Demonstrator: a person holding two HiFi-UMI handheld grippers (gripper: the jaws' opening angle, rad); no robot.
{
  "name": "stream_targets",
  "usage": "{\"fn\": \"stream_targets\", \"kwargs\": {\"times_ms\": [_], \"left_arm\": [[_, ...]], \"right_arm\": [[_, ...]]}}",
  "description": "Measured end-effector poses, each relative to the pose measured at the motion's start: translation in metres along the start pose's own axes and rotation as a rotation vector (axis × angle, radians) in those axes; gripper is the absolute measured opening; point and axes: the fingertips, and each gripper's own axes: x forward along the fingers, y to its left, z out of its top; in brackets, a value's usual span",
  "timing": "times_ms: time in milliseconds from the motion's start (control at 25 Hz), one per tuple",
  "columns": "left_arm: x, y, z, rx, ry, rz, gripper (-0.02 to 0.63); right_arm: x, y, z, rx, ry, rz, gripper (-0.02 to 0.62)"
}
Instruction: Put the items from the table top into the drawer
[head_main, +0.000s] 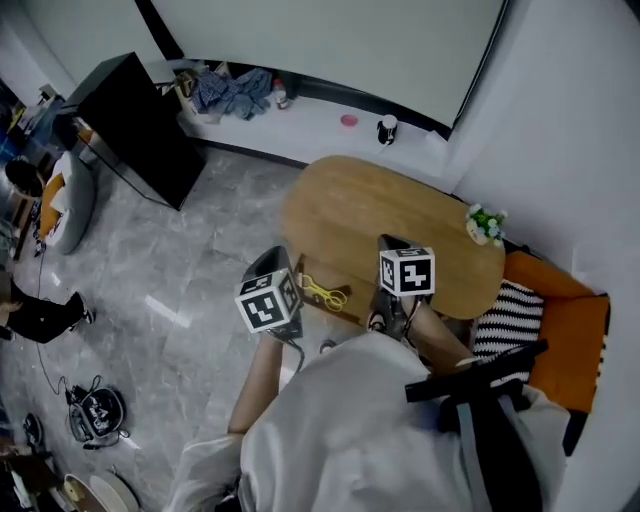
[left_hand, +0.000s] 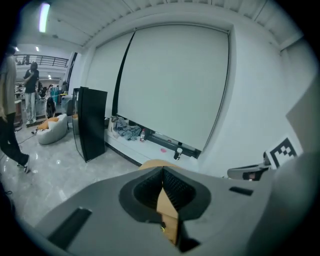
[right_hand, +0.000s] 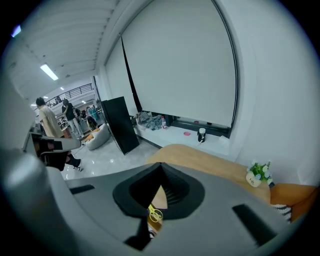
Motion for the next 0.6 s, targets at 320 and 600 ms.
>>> {"fn": "stream_targets", "kwargs": {"times_ms": [320,600], "left_arm": [[0.000,0.001,0.003,0.010,-0.010,0.008,0.011],[0.004,0.004,0.011,0.018,-0.010,0.012,0.011]], "right_arm": [[-0.009,-0.004,0.009,-0.010,-0.032,-0.005,-0.008],[-0.006,0.000,0.012,-0.001,-0.033,-0.003,-0.009]]}}
